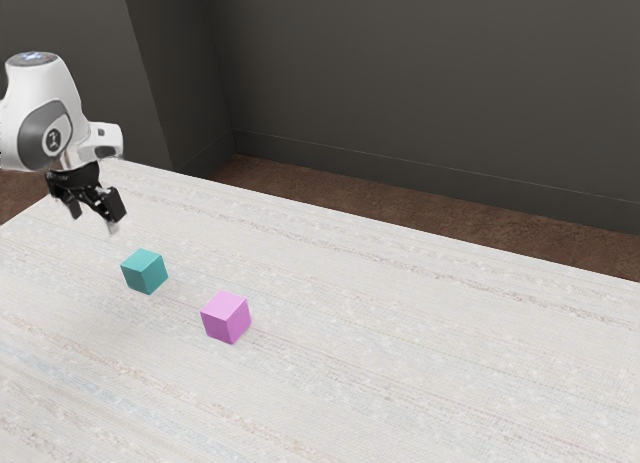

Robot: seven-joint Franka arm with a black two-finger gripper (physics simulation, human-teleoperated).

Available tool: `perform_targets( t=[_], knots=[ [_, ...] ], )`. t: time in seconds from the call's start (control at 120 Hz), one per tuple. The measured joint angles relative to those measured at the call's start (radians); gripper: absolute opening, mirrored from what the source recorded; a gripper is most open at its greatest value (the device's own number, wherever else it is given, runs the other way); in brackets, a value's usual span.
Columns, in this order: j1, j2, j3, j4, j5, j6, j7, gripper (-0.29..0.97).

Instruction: Pick up the blue block with one arm, and put the blue block on the pink block with one arm

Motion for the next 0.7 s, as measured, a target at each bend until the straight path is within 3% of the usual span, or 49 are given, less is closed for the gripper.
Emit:
perform_targets(
  t=[0.35, 0.7],
  knots=[
    [0.045, 0.151, -0.025, 0.219, -0.082, -0.068, 0.088, 0.68],
    [0.053, 0.11, -0.053, 0.076, -0.107, -0.03, 0.15, 0.68]
  ],
)
